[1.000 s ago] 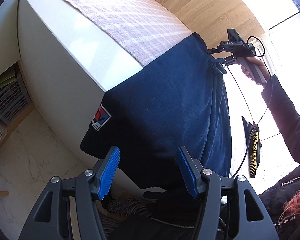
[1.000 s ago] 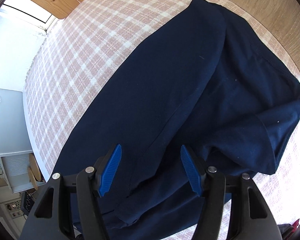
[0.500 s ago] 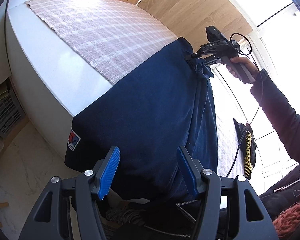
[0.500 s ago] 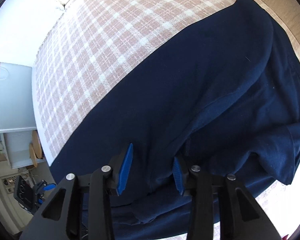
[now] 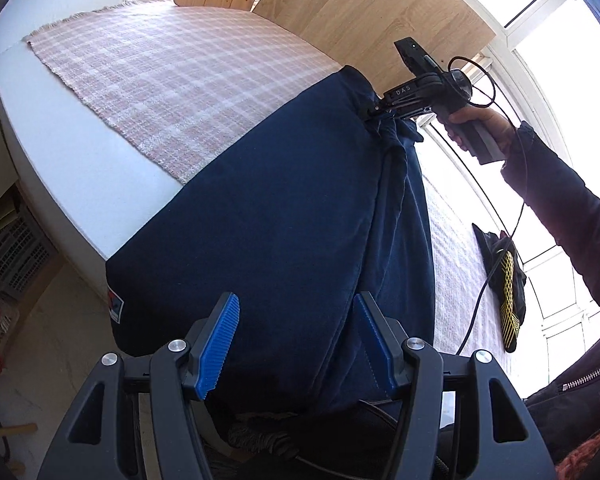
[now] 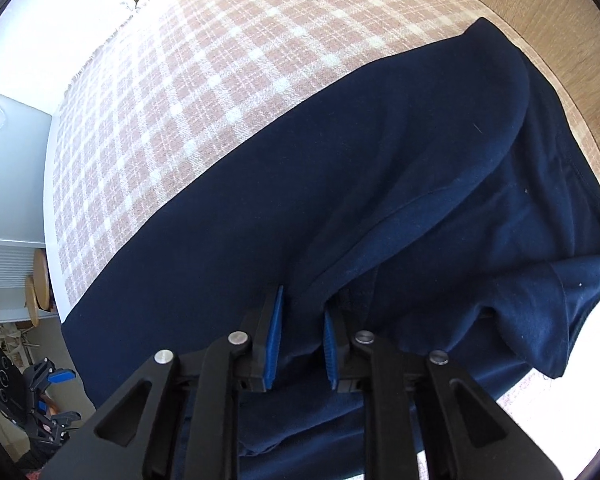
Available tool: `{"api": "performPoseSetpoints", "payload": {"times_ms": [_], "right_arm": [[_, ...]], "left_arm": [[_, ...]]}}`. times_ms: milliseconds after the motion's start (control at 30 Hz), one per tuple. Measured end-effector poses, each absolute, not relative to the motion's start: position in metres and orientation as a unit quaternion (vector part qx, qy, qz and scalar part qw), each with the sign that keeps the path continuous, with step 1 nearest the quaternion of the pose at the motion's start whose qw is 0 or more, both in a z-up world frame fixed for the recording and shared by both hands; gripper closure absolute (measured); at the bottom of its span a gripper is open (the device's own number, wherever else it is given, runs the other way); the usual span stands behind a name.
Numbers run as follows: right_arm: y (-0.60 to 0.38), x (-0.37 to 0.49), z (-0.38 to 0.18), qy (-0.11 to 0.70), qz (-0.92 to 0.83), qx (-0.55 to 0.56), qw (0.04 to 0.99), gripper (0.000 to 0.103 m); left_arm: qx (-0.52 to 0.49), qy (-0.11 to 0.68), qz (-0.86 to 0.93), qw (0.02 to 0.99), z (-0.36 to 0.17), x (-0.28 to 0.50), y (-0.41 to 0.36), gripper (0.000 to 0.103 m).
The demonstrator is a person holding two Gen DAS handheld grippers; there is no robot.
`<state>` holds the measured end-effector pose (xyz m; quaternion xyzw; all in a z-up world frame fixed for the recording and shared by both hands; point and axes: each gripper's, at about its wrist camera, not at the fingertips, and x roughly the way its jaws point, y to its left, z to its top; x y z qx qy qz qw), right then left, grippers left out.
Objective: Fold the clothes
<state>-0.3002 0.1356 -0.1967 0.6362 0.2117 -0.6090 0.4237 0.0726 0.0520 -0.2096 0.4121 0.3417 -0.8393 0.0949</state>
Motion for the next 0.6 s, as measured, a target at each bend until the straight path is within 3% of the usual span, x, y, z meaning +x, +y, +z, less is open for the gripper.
{"api": "performPoseSetpoints", "payload": {"times_ms": [233,367,600], "right_arm": [[0.124,-0.322,-0.174,0.087,-0.590,0.659,0.458,0.093],[0.112,-0.325,-0.166,0.087,-0.590,0.657,0.461,0.093],[0.121,-0.315,-0.185,0.166,-0.593,0.668,0.419,0.093]], "left_arm": [[0.435,0.332,-0.827,0.130,-0.220,0.090,0.043,0.046],[0.438,0.334,-0.824,0.131,-0.226,0.094,0.045,0.046],[0.418,0.363,-0.816,0.167,-0.237,0.120,0.028,0.046]]}}
